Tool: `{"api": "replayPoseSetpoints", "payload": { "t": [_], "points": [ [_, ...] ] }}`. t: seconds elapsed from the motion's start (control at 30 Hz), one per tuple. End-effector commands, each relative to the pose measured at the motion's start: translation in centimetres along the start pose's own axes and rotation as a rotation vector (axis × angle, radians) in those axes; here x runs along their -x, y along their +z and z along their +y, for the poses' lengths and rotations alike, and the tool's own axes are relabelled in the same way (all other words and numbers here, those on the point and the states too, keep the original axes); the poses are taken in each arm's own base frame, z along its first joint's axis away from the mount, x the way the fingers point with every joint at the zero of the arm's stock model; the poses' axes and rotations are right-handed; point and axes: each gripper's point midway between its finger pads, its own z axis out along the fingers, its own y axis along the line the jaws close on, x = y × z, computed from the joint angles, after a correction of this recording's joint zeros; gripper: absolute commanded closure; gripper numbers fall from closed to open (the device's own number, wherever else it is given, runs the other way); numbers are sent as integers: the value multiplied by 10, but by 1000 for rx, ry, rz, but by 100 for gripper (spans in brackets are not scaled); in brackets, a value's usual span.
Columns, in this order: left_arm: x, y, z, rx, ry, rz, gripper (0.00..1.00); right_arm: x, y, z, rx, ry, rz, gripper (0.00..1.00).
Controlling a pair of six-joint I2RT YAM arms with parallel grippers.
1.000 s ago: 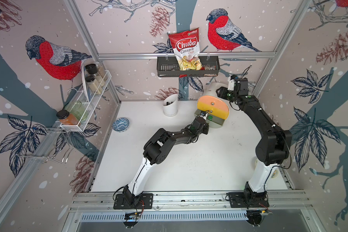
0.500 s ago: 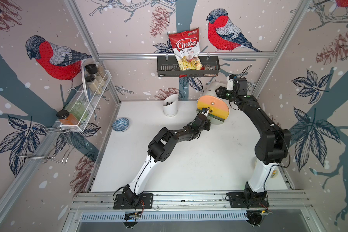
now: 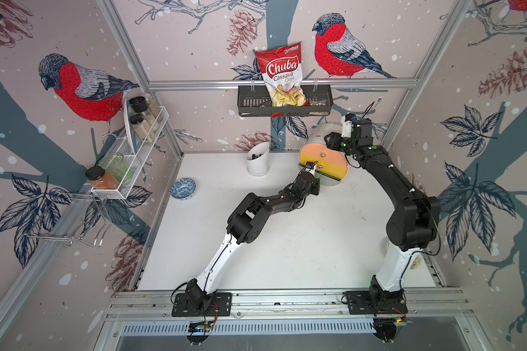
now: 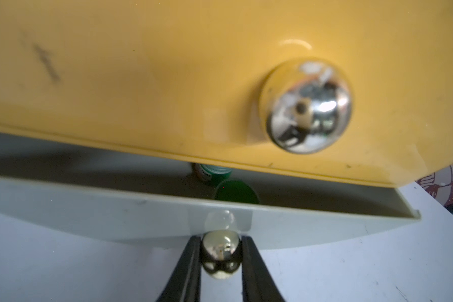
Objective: Put the paint cans in the drawer according to color
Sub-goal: Close the drawer in the storage box, then move the storage box to the center of the board.
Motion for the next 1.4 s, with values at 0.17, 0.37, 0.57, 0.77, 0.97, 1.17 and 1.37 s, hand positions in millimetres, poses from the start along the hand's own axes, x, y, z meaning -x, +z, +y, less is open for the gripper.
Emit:
{"api": "replayPoseSetpoints", "payload": {
  "t": [0.17, 0.37, 0.57, 0.77, 0.97, 1.17, 1.37],
  "points": [
    [39, -6, -11, -52, -41, -154, 73, -74, 5, -20, -63, 115, 259, 44],
    [44, 1, -16, -114, -144, -168, 72, -83, 5, -22, -64, 140, 270, 44],
    [48, 10, -15, -147, -209, -192, 72, -92, 3, -18, -43, 165, 274, 44],
    [51, 11, -15, -166, -213, -212, 61, -96, 2, -19, -46, 181, 280, 44],
    [51, 4, -13, -143, -198, -212, 47, -93, 2, -20, -50, 187, 276, 44],
    [55, -20, -8, -116, -203, -235, 57, -82, 0, -21, -55, 178, 263, 44],
    [49, -37, 2, -87, -218, -243, 68, -79, -2, -19, -48, 185, 261, 44]
  ]
}}
